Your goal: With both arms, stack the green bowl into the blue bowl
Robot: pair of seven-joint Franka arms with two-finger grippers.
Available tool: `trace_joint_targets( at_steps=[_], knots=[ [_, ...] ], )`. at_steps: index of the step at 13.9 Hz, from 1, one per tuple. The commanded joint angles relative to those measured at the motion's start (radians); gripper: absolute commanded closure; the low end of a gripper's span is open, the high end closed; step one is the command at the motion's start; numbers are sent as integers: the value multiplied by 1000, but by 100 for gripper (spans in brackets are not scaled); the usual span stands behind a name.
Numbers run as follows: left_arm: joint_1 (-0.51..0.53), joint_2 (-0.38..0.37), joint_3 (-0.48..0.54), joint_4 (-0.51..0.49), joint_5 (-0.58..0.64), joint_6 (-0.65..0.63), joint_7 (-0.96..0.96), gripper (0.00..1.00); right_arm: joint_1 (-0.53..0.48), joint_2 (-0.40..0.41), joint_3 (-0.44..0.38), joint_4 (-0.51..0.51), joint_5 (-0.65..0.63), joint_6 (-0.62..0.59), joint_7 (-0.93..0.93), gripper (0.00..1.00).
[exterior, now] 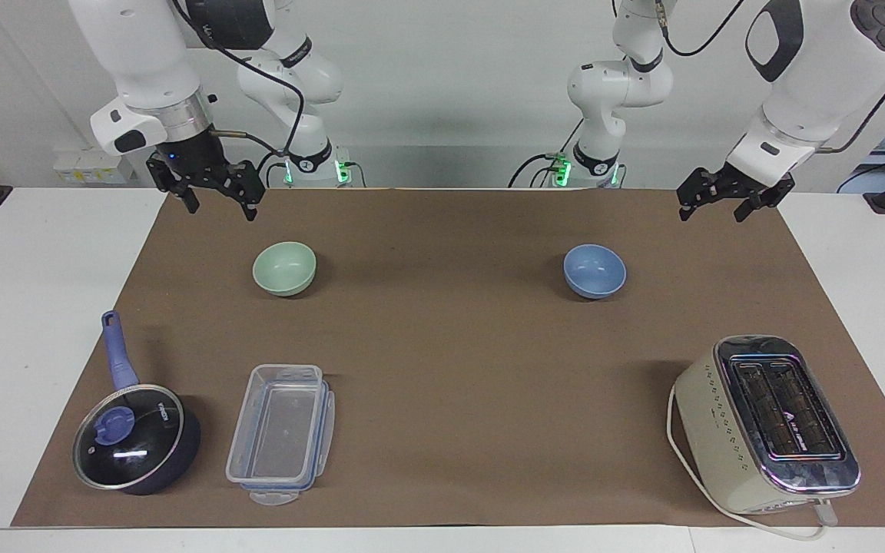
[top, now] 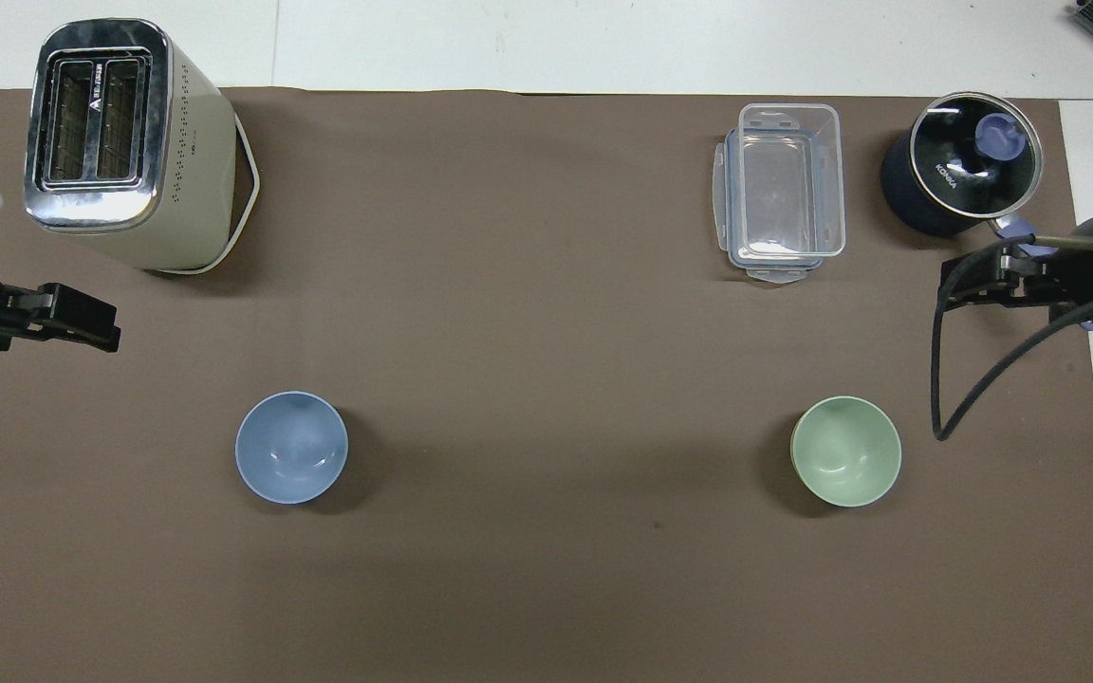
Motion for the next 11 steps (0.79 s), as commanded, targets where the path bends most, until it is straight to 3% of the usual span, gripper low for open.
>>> trace_joint_targets(
  at_steps=[1,5,11],
  knots=[
    [11,1,-9,12,16,1,5,0,-12,-19,4,-24,8,16,5,0],
    [14,-16,-9,-19,16,11,6,0,-13,-19,2,-26,8,16,5,0],
    [12,-140,-11,-299,12,209,2,0,-17,-19,4,-26,8,16,5,0]
  ],
)
